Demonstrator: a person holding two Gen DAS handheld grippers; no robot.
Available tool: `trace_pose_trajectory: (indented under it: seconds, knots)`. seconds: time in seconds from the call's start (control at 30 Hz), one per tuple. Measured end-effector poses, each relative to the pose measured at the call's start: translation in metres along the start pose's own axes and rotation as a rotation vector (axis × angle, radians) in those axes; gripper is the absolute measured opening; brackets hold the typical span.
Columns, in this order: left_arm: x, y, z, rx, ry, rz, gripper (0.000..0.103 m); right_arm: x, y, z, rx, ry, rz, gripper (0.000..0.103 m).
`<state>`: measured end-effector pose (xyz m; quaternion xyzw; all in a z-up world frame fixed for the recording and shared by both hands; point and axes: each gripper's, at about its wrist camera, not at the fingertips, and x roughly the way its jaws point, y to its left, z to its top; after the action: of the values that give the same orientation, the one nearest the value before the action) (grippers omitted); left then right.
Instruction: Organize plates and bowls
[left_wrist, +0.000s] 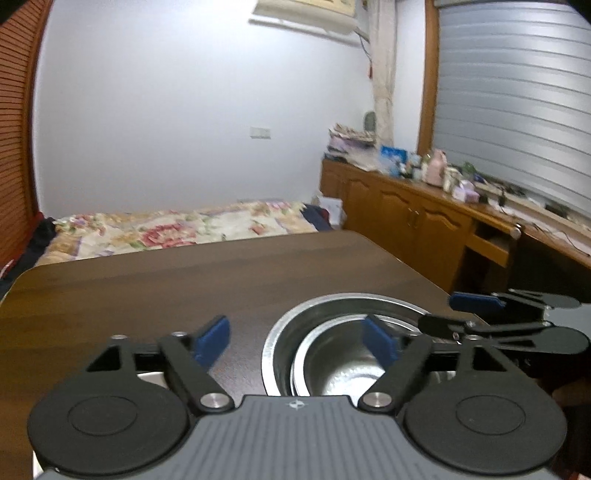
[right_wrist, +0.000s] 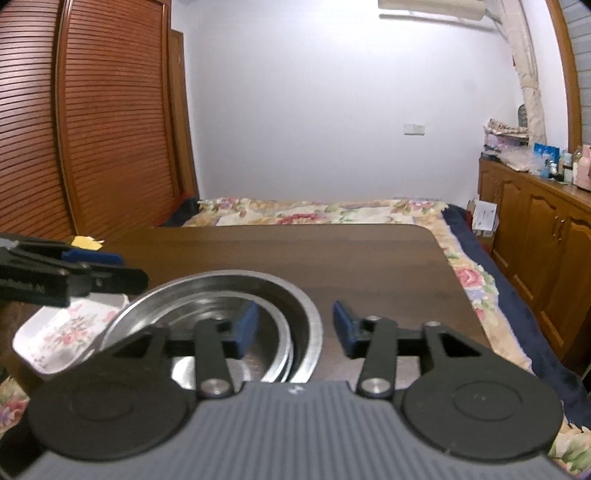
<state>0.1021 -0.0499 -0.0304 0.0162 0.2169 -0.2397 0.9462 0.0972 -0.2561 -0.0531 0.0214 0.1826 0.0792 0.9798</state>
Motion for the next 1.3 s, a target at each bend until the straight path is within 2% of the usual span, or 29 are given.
trace_pose_trajectory:
  seconds: [0.1, 0.5, 0.83, 1.17, 1.3]
  knots:
    - [0.009, -0.004, -0.006, 0.004, 0.004, 0.020, 0.086, 0.006, -0.007, -0.007, 0.011, -0.024, 0.001, 0.067]
    - [0.012, -0.007, -0.019, -0.020, 0.034, 0.036, 0.084, 0.021, -0.005, -0.018, 0.061, -0.030, 0.028, 0.067]
    - [0.013, -0.014, -0.023, -0.026, 0.061, 0.028, 0.066, 0.019, 0.000, -0.021, 0.094, -0.040, 0.031, 0.067]
    - [0.016, -0.016, -0.028, -0.040, 0.078, 0.048, 0.056, 0.022, 0.002, -0.023, 0.112, -0.046, 0.038, 0.067]
    - [0.017, -0.015, -0.030, -0.046, 0.087, 0.047, 0.053, 0.022, 0.003, -0.024, 0.111, -0.041, 0.039, 0.061]
